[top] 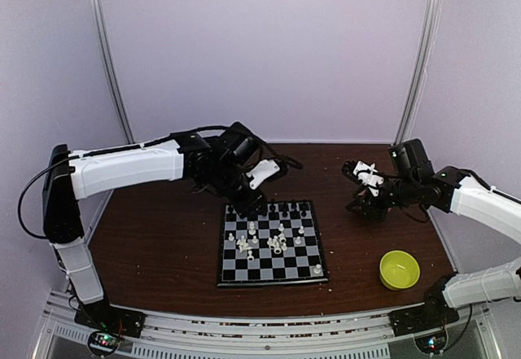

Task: Set up the chess pieces on the board
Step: Pick up the rook from the chessboard.

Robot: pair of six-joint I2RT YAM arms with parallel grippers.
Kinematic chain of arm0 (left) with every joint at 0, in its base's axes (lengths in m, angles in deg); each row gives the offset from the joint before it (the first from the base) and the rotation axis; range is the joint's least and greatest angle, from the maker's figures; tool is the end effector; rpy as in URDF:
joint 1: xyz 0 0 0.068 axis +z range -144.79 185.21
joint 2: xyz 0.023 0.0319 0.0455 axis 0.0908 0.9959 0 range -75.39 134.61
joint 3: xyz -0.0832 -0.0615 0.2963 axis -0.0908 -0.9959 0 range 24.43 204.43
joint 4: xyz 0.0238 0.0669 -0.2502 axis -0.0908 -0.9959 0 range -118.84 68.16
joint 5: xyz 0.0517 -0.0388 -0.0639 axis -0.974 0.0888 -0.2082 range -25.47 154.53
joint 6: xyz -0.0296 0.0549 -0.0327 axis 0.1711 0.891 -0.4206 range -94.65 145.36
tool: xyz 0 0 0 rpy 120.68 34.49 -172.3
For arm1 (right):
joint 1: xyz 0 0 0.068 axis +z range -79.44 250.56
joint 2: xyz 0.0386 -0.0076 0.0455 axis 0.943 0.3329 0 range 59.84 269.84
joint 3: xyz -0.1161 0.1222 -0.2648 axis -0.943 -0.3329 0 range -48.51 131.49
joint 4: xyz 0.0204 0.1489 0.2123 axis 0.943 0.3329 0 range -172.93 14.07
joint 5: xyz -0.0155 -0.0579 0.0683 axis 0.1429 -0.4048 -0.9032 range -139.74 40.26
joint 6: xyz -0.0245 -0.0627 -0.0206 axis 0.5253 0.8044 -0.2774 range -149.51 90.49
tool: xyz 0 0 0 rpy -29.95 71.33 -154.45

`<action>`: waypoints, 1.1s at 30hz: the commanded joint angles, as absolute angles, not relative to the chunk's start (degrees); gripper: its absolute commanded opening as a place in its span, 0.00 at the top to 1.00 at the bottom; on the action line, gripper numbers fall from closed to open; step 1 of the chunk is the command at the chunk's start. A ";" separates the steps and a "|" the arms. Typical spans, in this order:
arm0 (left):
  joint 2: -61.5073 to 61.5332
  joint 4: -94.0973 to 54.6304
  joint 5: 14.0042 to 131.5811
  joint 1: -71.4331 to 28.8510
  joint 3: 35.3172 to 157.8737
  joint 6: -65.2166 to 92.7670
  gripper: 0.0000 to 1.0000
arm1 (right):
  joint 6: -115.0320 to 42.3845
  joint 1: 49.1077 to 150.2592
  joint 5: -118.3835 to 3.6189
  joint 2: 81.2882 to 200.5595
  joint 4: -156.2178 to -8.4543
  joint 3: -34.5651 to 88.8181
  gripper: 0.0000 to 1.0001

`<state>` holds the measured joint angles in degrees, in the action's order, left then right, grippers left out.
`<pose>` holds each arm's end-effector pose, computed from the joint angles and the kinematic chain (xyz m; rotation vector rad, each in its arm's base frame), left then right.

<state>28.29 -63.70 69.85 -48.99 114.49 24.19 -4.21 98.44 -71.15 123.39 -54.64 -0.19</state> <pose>0.2398 -0.3419 0.3038 1.1982 2.3171 -0.4837 0.1907 0.1247 0.2937 -1.1973 1.9744 0.4573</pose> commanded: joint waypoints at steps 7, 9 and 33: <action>35.73 -70.96 68.16 -52.42 120.31 29.05 0.72 | -2.29 98.24 -68.48 124.41 -54.68 -0.92 0.63; 36.46 -71.21 68.06 -52.52 120.05 29.45 0.72 | -2.13 98.24 -68.42 124.60 -54.55 -0.93 0.63; 30.90 -71.92 62.35 -55.96 107.09 -15.19 0.66 | -1.45 98.24 -68.05 126.20 -54.15 -0.78 0.64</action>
<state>32.00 -74.35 61.33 -55.19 109.13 -2.70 -2.13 98.44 -68.88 125.80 -54.20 -0.78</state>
